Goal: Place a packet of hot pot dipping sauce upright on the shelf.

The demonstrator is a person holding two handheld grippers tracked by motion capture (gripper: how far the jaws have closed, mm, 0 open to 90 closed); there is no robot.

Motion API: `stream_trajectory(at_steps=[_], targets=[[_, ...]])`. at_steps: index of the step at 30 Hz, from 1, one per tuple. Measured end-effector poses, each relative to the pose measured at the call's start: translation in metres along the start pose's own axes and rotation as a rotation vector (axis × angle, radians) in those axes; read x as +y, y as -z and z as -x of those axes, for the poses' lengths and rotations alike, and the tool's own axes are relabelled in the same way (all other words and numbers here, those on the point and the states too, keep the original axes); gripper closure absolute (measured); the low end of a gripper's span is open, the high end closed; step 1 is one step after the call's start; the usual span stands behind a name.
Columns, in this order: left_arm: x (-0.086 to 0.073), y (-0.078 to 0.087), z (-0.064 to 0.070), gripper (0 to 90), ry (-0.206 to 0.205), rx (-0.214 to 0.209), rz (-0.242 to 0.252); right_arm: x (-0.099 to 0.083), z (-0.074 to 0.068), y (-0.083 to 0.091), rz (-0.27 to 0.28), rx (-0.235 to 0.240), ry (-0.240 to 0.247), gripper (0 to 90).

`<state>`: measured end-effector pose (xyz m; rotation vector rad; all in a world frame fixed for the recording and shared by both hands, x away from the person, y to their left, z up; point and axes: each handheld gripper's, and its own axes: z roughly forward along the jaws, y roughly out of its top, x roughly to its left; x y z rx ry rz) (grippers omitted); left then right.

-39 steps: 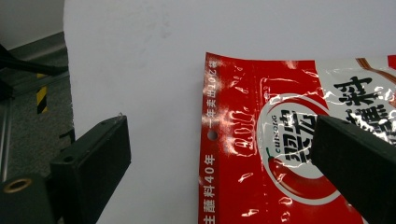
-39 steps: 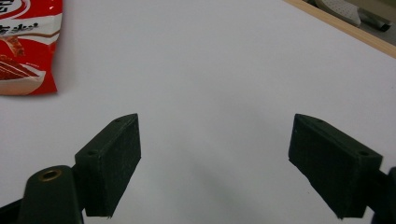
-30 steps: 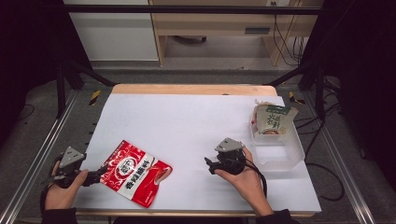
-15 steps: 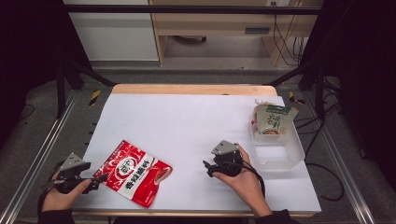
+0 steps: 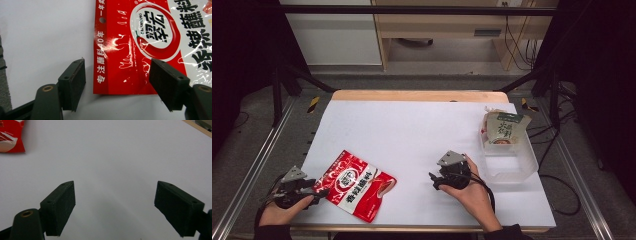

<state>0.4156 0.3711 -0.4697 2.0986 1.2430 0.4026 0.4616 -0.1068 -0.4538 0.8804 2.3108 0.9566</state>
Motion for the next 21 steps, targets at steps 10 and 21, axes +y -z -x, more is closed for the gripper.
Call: stream_trajectory(at_steps=[10, 21], targets=[[0.002, 0.005, 0.002, 38.3, 0.007, -0.037, 0.018, 0.000, 0.000, -0.001, -0.005, -0.004, 0.004, 17.8], [0.008, 0.007, 0.012, 41.8, -0.009, -0.084, 0.030, -0.002, 0.000, -0.003, -0.020, 0.000, 0.020, 17.7]])
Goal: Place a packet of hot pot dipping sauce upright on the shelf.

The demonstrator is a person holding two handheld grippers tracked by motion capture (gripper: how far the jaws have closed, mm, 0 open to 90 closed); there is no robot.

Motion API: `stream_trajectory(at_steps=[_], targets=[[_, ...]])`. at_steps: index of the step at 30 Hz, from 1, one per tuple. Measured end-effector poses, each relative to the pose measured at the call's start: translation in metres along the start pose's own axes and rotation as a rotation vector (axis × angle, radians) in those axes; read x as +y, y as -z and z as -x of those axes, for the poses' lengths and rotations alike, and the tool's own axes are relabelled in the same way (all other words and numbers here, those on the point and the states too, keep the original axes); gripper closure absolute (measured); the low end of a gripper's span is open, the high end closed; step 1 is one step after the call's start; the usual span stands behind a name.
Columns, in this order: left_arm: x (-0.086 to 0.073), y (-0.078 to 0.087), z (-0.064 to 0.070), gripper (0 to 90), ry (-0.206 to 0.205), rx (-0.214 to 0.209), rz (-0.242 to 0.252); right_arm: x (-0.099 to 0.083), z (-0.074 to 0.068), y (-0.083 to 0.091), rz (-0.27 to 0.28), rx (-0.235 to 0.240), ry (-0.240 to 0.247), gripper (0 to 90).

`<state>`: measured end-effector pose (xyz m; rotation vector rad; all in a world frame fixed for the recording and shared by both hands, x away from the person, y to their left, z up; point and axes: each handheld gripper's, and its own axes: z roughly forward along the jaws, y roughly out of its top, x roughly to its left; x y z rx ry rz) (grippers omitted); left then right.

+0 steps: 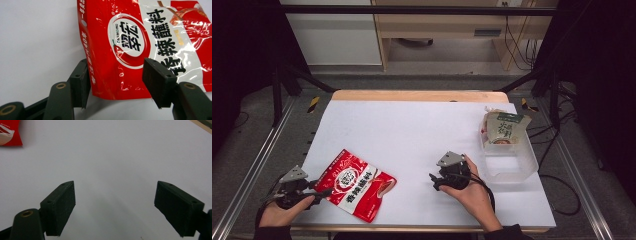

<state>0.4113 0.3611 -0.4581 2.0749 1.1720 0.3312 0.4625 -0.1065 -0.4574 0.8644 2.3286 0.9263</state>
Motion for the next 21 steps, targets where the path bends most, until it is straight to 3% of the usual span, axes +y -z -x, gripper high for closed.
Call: stream_trajectory(at_steps=[5, 12, 17, 21], targets=[[0.002, -0.003, 0.000, 53.3, -0.002, 0.010, -0.007, 0.001, -0.002, -0.002, -0.006, 0.002, 0.009, 17.8], [0.007, -0.006, -0.001, 71.2, 0.009, 0.061, -0.021, 0.001, -0.003, -0.003, -0.010, -0.003, 0.023, 17.6], [0.009, -0.005, -0.002, 85.4, 0.018, 0.069, 0.006, 0.000, -0.004, -0.004, -0.016, -0.004, 0.025, 17.5], [0.015, -0.004, 0.001, 90.0, -0.008, 0.084, 0.024, 0.001, -0.005, -0.004, -0.016, -0.004, 0.029, 17.5]])
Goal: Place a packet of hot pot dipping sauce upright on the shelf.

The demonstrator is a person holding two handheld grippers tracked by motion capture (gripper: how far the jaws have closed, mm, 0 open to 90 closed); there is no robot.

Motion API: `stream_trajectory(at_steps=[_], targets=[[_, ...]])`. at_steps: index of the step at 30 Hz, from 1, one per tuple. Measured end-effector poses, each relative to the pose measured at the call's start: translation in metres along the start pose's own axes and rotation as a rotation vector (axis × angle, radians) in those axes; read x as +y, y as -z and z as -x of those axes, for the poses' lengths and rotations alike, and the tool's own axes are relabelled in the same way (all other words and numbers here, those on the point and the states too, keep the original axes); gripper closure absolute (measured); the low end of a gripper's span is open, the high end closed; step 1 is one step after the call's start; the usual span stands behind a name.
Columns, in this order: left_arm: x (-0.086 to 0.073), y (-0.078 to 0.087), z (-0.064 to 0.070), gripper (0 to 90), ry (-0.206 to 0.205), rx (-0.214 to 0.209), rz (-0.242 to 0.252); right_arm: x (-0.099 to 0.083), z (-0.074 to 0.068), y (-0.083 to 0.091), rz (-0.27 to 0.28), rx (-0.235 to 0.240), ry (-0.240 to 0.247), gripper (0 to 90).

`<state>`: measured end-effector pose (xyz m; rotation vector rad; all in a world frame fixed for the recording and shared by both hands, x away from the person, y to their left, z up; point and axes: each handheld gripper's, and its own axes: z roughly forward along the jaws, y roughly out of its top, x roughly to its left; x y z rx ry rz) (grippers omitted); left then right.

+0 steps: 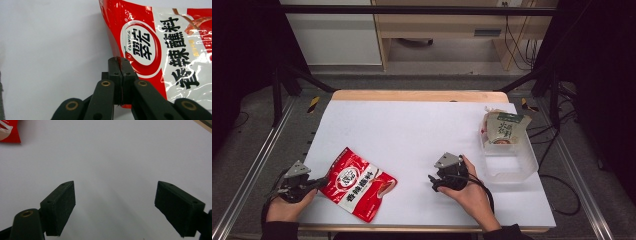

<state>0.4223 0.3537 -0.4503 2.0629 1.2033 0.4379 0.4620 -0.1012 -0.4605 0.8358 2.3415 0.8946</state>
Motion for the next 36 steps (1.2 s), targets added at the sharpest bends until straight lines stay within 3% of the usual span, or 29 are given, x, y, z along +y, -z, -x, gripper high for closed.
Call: stream_trajectory(at_steps=[2, 8, 20, 29, 36], targets=[[0.006, 0.000, 0.000, 90.0, -0.020, -0.003, 0.017, 0.000, 0.000, 0.000, -0.002, -0.004, 0.005, 17.4], [0.030, 0.000, 0.008, 90.0, -0.134, -0.013, 0.020, -0.001, 0.003, 0.002, 0.005, -0.006, -0.010, 17.0], [0.095, -0.017, 0.037, 90.0, -0.320, -0.052, 0.020, 0.000, 0.010, 0.006, 0.013, -0.018, -0.025, 16.4], [0.125, -0.017, 0.057, 90.0, -0.419, -0.075, 0.025, 0.007, 0.010, 0.012, 0.035, 0.000, -0.003, 12.7], [0.140, -0.019, 0.070, 90.0, -0.476, -0.084, 0.015, 0.028, 0.012, 0.025, 0.066, 0.018, 0.034, 13.8]])
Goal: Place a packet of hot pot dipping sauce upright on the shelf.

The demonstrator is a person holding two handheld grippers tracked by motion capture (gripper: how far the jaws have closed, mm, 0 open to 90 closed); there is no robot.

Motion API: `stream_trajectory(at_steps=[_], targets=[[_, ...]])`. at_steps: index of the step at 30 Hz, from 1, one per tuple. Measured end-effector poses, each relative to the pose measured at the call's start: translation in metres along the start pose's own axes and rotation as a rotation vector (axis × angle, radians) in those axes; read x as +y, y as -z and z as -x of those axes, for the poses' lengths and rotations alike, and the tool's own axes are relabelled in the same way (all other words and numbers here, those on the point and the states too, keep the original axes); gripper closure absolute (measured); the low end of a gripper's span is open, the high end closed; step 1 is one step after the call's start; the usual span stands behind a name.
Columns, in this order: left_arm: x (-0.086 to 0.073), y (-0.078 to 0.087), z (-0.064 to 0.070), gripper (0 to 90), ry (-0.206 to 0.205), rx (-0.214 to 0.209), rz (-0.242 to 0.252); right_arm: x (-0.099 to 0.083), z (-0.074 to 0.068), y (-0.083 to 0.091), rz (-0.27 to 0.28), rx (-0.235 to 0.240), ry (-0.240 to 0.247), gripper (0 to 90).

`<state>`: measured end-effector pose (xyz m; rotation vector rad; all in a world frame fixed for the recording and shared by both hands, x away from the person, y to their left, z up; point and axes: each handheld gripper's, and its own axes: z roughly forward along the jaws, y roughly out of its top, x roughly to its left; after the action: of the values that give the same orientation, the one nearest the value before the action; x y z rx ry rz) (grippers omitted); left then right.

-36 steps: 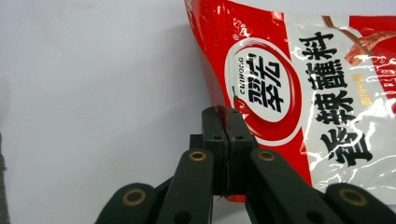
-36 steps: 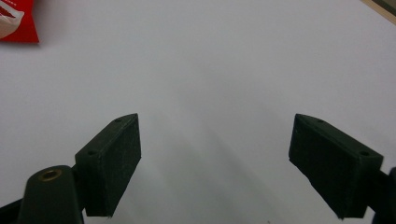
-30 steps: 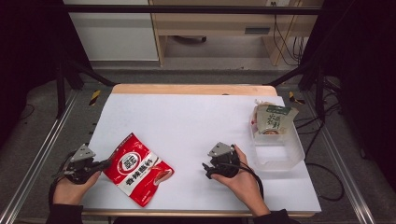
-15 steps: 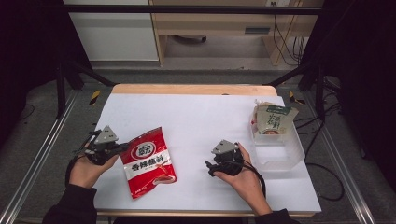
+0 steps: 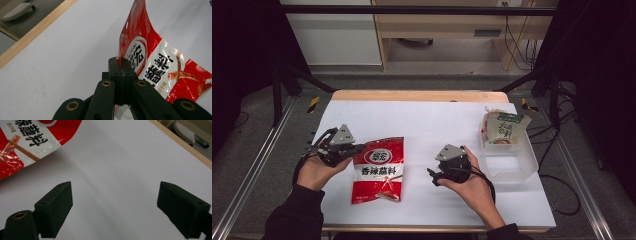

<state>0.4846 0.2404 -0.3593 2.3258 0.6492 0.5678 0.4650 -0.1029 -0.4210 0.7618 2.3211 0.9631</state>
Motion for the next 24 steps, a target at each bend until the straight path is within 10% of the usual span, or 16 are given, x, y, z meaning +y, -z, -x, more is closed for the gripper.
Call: stream_trajectory(at_steps=[24], targets=[[0.043, 0.019, 0.009, 90.0, -0.088, -0.013, 0.063, 0.067, 0.015, 0.032, -0.041, 0.074, 0.101, 16.5]])
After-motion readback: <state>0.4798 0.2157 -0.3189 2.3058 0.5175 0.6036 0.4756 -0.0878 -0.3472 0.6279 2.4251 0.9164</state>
